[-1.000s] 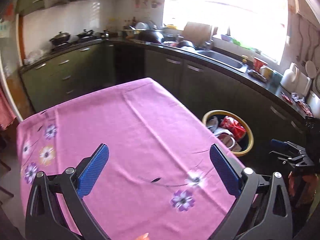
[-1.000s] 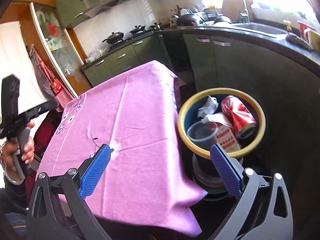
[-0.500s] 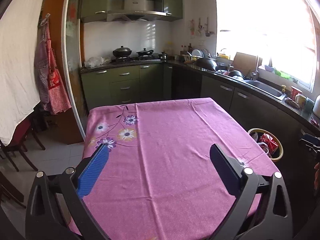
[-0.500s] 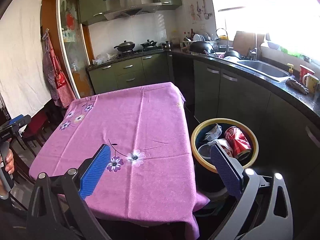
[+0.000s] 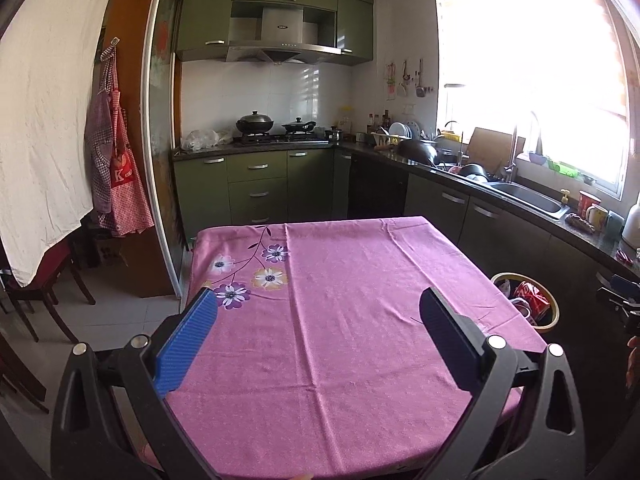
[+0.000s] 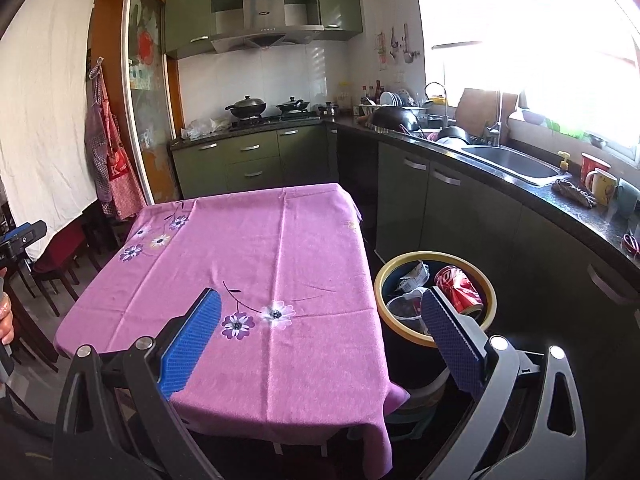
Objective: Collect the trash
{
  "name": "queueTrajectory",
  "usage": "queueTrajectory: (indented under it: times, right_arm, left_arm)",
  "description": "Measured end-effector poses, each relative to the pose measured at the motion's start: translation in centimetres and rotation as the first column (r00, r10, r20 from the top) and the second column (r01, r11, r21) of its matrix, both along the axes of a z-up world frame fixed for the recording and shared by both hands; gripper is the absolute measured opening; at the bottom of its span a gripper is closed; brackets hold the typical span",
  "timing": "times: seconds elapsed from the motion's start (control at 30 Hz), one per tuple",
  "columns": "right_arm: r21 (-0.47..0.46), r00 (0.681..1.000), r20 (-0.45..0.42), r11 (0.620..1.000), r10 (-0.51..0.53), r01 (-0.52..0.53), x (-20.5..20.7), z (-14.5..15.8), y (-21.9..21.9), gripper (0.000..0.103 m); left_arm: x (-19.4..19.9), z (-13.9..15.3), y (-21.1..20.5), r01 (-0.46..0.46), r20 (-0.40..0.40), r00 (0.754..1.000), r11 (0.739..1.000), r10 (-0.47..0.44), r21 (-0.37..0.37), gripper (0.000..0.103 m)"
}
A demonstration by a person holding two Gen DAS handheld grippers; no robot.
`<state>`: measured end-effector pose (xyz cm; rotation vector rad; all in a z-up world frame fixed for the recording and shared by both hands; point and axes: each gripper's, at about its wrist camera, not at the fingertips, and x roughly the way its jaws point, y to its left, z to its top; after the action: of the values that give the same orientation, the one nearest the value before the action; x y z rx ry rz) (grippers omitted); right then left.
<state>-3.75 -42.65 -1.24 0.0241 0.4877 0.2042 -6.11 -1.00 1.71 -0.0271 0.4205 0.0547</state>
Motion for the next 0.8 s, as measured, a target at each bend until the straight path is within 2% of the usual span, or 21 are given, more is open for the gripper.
queueTrajectory:
  times: [0.27, 0.8]
  right_arm:
    - [-0.002, 1.0, -0.002, 1.0, 0.011, -0.011, 0.0, -0.3, 0.0, 0.098]
    - [0.001, 1.0, -0.013, 1.0, 0.014, -0.014, 0.6, -0.6, 0.2, 0.098]
  left_arm:
    - [-0.3, 0.2, -0.3, -0.001, 0.013, 1.0, 1.0, 0.001, 0.005, 0.096]
    - [0.5, -0.1, -1.1, 0.026, -0.011, 1.0, 1.0, -0.026, 0.011, 0.096]
